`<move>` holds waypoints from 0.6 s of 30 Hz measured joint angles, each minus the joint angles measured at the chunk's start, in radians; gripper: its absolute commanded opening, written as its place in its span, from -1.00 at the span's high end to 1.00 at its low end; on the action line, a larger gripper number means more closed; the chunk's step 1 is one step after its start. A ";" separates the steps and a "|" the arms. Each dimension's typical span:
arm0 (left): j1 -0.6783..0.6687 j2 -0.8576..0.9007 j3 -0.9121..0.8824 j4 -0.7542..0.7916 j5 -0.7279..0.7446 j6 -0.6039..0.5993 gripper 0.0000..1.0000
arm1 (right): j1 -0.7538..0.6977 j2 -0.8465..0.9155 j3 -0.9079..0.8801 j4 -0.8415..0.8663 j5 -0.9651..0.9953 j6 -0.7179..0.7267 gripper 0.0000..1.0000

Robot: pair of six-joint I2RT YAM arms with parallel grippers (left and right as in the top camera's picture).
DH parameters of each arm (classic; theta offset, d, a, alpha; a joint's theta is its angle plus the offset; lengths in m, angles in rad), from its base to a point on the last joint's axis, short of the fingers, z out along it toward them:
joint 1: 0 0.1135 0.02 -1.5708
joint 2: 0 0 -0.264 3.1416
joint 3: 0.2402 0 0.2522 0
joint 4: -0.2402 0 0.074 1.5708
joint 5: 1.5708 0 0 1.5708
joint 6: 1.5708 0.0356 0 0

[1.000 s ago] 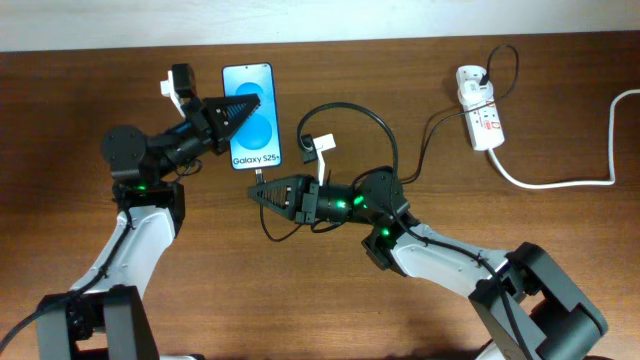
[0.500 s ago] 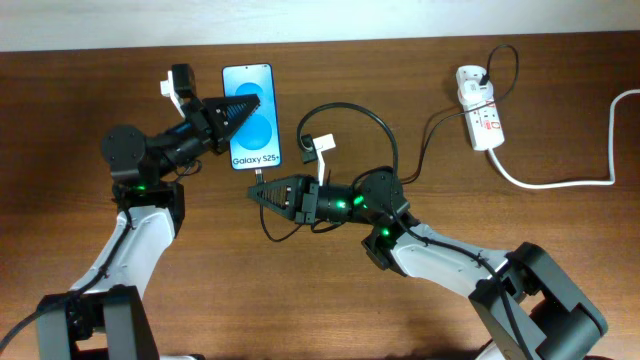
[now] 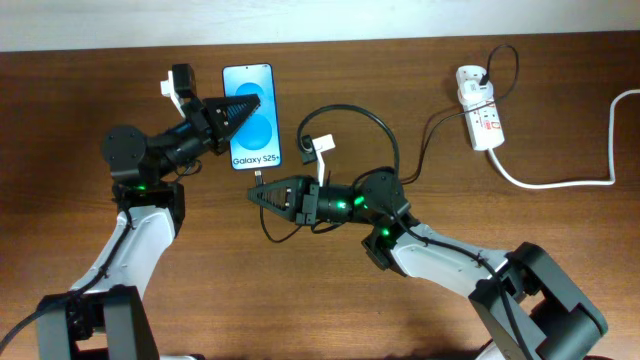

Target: Plug charger to phone and switch on socket

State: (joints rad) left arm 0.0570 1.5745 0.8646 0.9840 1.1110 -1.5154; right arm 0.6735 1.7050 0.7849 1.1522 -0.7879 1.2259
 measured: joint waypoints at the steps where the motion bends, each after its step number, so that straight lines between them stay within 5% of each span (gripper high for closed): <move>1: 0.000 0.000 0.000 0.000 0.000 0.000 1.00 | 0.000 0.000 0.000 0.001 0.000 0.002 0.91; 18: 0.000 0.000 0.000 0.000 0.000 0.000 1.00 | 0.000 0.001 0.000 -0.007 -0.026 0.027 0.91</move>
State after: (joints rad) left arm 0.0570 1.5745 0.8646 0.9840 1.1110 -1.5154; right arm 0.6735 1.7058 0.7853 1.1454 -0.8143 1.2533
